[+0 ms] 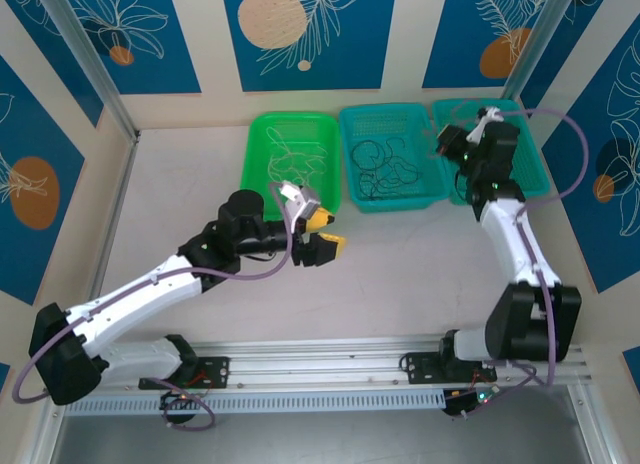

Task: Untangle the cables

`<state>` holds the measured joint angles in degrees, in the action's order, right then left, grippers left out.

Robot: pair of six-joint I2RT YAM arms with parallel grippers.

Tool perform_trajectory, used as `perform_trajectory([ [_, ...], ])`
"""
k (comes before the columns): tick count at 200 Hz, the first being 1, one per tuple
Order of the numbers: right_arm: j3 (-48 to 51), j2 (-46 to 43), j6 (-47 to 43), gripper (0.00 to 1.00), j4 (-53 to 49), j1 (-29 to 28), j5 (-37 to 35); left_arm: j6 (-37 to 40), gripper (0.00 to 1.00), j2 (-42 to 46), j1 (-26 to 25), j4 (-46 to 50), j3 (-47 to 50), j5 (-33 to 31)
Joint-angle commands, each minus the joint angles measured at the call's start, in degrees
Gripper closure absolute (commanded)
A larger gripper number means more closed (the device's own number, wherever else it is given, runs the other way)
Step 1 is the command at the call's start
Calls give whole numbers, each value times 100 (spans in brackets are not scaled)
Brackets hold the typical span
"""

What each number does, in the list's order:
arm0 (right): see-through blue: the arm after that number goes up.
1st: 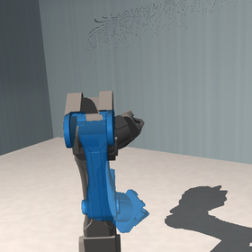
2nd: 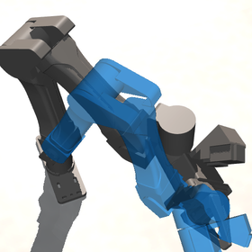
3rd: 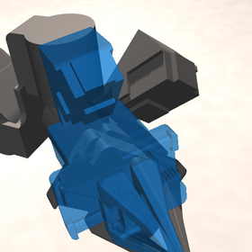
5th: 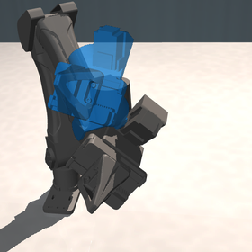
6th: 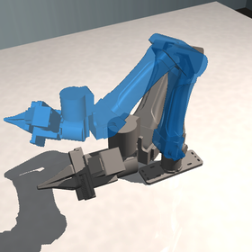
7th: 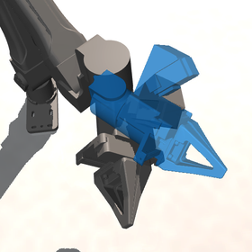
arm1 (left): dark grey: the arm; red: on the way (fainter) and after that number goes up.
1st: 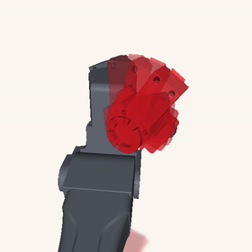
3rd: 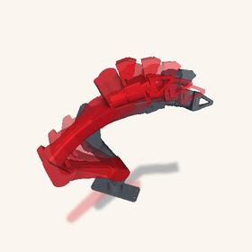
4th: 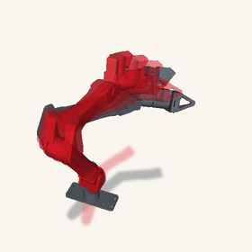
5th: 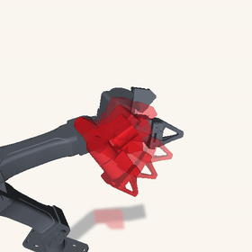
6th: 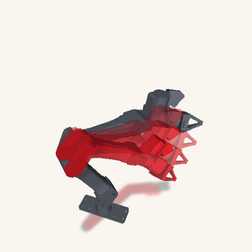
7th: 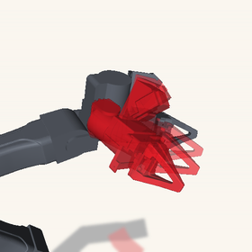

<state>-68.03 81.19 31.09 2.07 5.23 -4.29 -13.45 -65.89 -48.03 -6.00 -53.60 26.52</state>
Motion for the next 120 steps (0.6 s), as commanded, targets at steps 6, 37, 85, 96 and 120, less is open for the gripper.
perform_trajectory([
  [6, -1231, 1133, -683, 100, -284, 333, -1736, 313, 28, 343, -33, 208, 77, -106],
  [37, -3931, 2857, -187, 33, -2844, 844, -1106, 370, 28, 617, -31, 581, 156, -852],
  [85, -3318, 2352, 11, 22, -2942, 891, -695, -79, 16, 797, 29, 1293, 397, -3454],
  [96, -2872, 1904, 55, 23, -2712, 889, -490, -116, 12, 859, 64, 1340, 512, -3793],
  [120, -1560, 796, 64, 24, -2256, 824, -136, -40, 7, 1069, 152, 1224, 880, -4281],
])
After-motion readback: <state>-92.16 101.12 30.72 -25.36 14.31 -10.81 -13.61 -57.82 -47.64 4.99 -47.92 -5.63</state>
